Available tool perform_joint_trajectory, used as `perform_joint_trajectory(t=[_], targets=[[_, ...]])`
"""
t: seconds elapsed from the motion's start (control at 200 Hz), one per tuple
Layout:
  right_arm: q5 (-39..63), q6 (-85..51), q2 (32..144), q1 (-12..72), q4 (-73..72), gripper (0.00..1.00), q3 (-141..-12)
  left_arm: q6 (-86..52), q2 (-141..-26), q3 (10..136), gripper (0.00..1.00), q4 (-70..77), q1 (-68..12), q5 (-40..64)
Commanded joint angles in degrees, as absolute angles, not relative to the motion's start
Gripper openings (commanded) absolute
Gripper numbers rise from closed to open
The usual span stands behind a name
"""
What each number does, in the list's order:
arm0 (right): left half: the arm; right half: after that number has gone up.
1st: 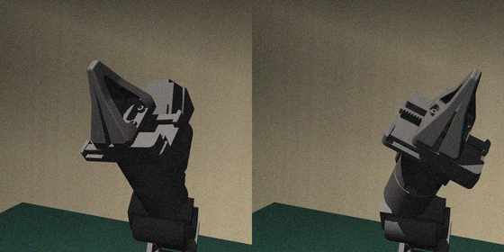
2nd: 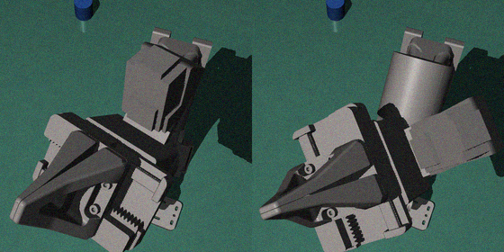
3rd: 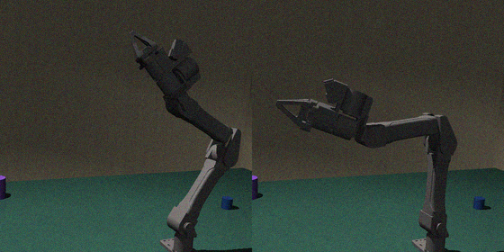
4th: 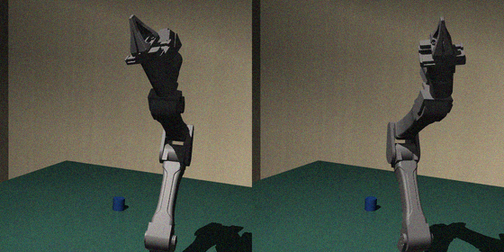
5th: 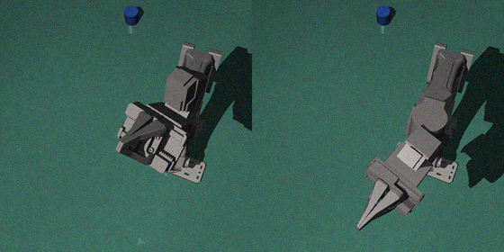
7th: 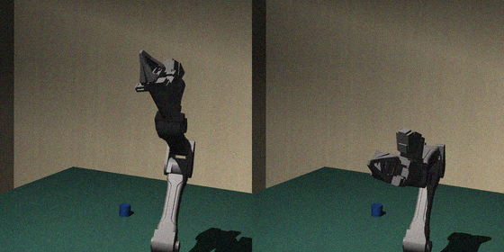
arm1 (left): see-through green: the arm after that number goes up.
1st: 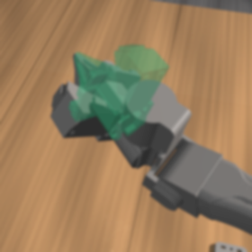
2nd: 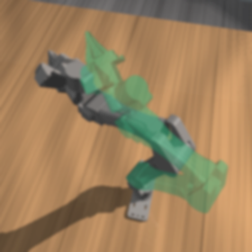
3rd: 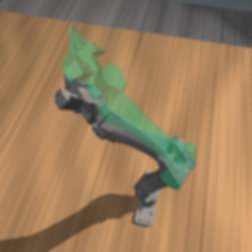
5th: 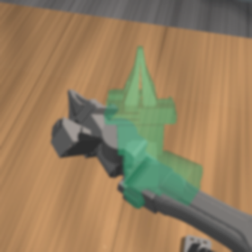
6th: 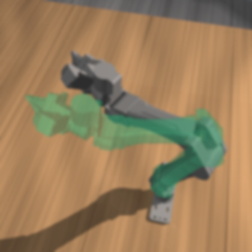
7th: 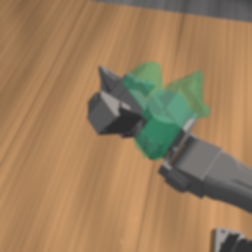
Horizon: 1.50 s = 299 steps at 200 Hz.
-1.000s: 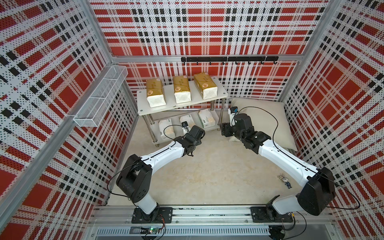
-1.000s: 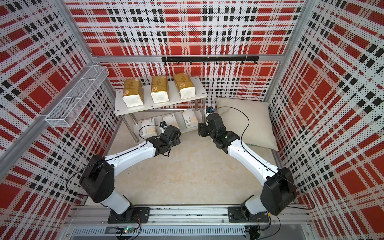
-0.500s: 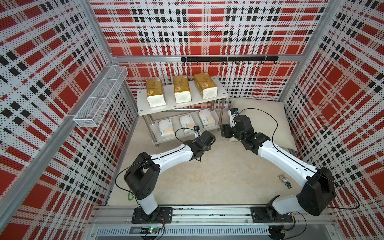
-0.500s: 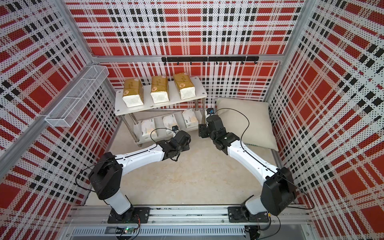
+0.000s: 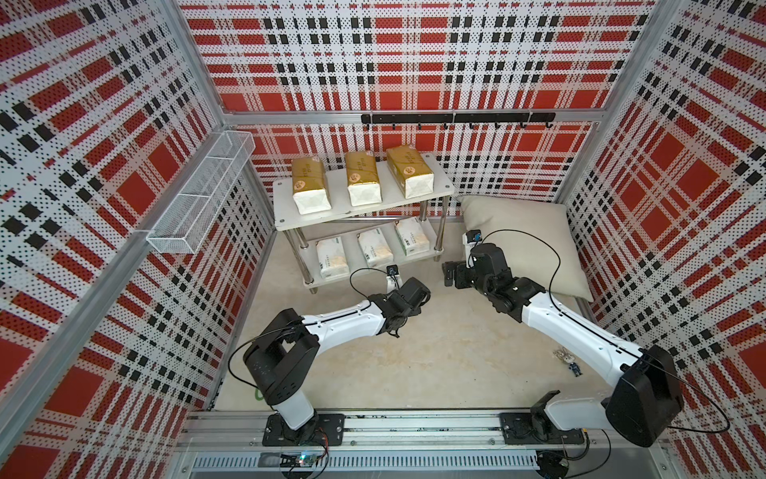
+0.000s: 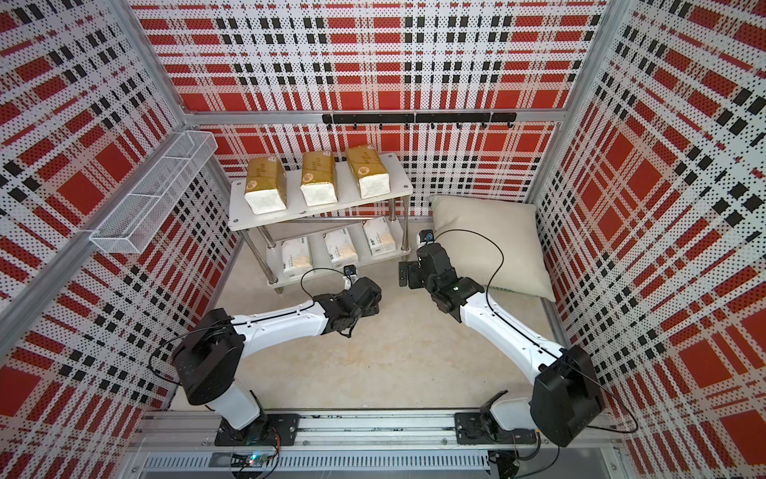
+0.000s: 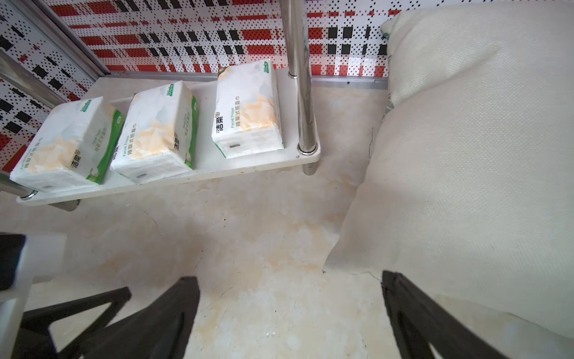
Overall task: Place the tissue boxes on the shelf by color
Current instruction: Reset both arms
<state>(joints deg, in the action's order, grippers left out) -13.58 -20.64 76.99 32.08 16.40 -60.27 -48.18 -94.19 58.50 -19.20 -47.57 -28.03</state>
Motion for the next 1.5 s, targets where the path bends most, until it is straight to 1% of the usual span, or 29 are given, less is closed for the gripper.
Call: perform_joint_trajectory(t=[0.0,0.145,0.311,0.381,0.506,0.606,0.676,0.782,0.852,0.912,1.012,1.057,1.087,1.132,1.177,1.308,1.368,1.493], targets=[[-17.95,-20.01,74.40,31.81,17.27,1.00,-58.34,-47.09,-88.43,54.97,0.99,-17.03,-45.20,-31.28],[-25.01,-17.76,73.21,31.29,14.40,1.00,-53.21,-44.16,-80.34,47.16,0.99,-13.74,-39.24,-33.38],[-28.32,-14.94,70.82,26.93,5.62,1.00,-45.79,-37.67,-71.35,39.32,0.99,-8.37,-29.29,-33.79],[-26.73,-14.09,69.60,23.48,2.19,1.00,-42.89,-35.35,-68.06,36.83,0.99,-6.20,-26.09,-35.30],[-25.11,-13.86,70.05,17.29,-3.56,1.00,-38.34,-29.84,-62.58,30.08,0.99,3.61,-19.77,-37.78],[-26.83,-14.18,72.41,13.77,-9.58,1.00,-35.35,-28.94,-60.32,24.99,0.99,14.24,-14.62,-34.93],[-28.07,-13.22,73.90,12.26,-14.83,1.00,-33.38,-26.79,-61.11,23.43,0.99,19.05,-11.80,-37.09],[-29.13,-9.88,75.94,10.46,-23.31,1.00,-30.49,-21.59,-63.95,24.83,0.99,20.59,-10.00,-40.14],[-28.38,-9.19,77.26,9.08,-29.54,1.00,-28.10,-17.24,-64.59,23.67,0.99,26.27,-8.21,-40.32],[-26.12,-8.61,78.52,7.95,-36.02,1.00,-25.50,-14.26,-65.55,21.10,0.99,34.03,-5.44,-37.88],[-24.15,-5.57,82.04,7.39,-44.97,1.00,-22.78,-14.10,-68.01,17.29,0.99,43.07,-0.33,-31.03],[-23.23,-4.47,82.24,7.30,-44.96,1.00,-23.05,-15.10,-69.51,15.93,0.99,47.47,1.02,-28.40],[-22.20,-2.95,82.31,7.29,-47.74,1.00,-22.16,-15.14,-70.54,15.58,0.99,49.61,1.74,-25.95],[-21.54,-2.20,82.44,6.99,-52.05,1.00,-20.54,-13.46,-72.46,15.51,0.99,52.23,1.69,-25.47],[-19.13,-2.95,82.87,5.89,-52.32,1.00,-20.37,-12.42,-74.43,15.32,0.99,55.06,1.67,-24.97],[-16.70,-2.34,86.47,5.51,-58.37,1.00,-18.67,-9.73,-79.38,13.43,0.99,64.53,1.37,-23.10],[-16.35,-2.58,86.07,5.32,-58.16,1.00,-18.43,-7.37,-81.32,12.76,0.99,68.41,0.54,-22.27],[-17.93,-3.37,89.00,5.11,-64.25,1.00,-16.58,-5.12,-86.15,11.74,0.99,75.11,-1.27,-22.29]])
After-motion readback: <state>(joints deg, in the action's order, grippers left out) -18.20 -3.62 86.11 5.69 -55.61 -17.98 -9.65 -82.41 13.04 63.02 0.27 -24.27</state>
